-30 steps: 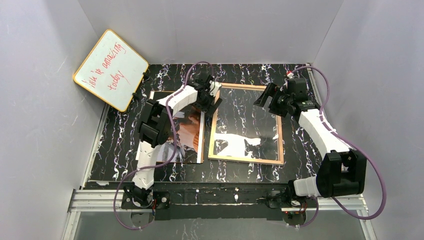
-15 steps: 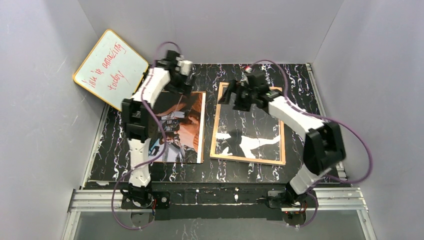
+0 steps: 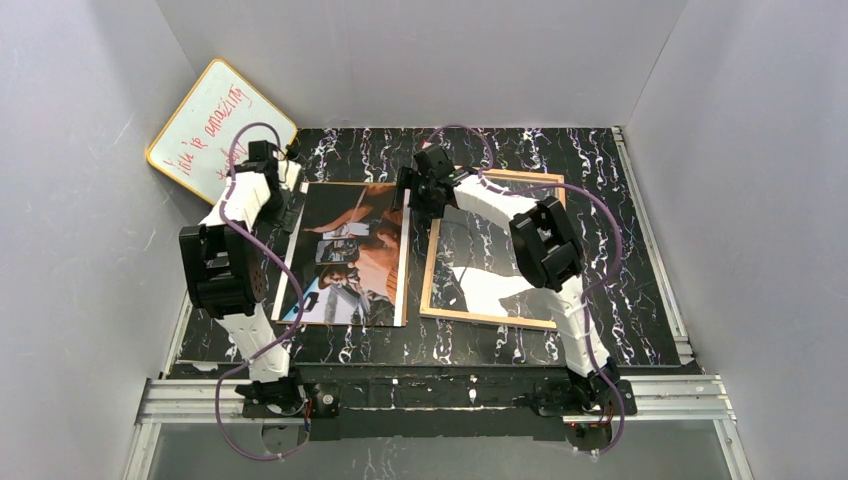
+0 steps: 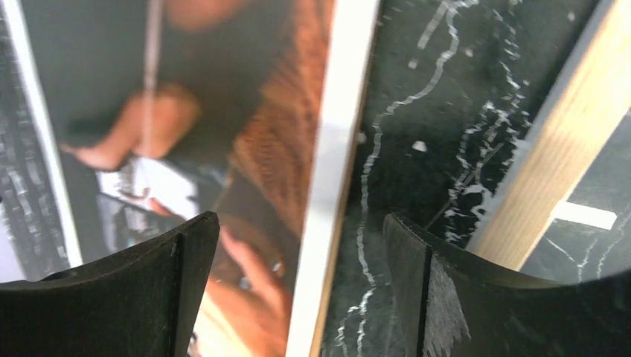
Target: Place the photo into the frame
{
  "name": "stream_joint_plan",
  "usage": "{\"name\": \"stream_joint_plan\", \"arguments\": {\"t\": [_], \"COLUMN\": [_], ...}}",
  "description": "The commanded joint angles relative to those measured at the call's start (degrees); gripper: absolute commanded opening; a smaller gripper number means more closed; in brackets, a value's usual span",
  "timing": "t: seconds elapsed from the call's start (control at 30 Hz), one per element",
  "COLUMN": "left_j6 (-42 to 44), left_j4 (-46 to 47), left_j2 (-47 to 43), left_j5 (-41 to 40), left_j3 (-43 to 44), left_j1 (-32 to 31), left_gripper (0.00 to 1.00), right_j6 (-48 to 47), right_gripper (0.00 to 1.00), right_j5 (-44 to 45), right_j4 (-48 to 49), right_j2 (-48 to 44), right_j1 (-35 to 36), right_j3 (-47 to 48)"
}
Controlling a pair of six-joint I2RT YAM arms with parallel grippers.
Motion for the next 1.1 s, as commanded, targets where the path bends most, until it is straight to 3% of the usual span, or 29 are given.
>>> {"name": "stream_joint_plan", "arguments": {"t": [0.0,0.23,0.53,1.07], "left_j6": [3.6,2.8,1.7,2.1], "left_j4": [7.7,13.0,12.6,12.8], "left_j2": [-2.3,0.7,6.8,8.1], "left_j5": [-4.2,-4.0,-2.6,-2.5], "left_j3": [-4.3,-7.6,-7.3,-9.8], "left_j1": [-1.0,-1.6,-4.7,-9.2], "left_gripper": [0.82,0.74,0.62,0.62], "right_j6": [0.0,0.4,0.3,-1.9], "right_gripper": [0.89,0.88,0.84,0.79], "right_j5": [4.3,8.1,9.7,8.9], "right_j4": [-1.9,-1.5,-3.0,1.2], "right_j2": [1.2,2.5,6.9,10.8], "right_j1": [0.4,0.6,0.7,2.6], "right_j3": [4.0,1.7,5.3,10.4]}}
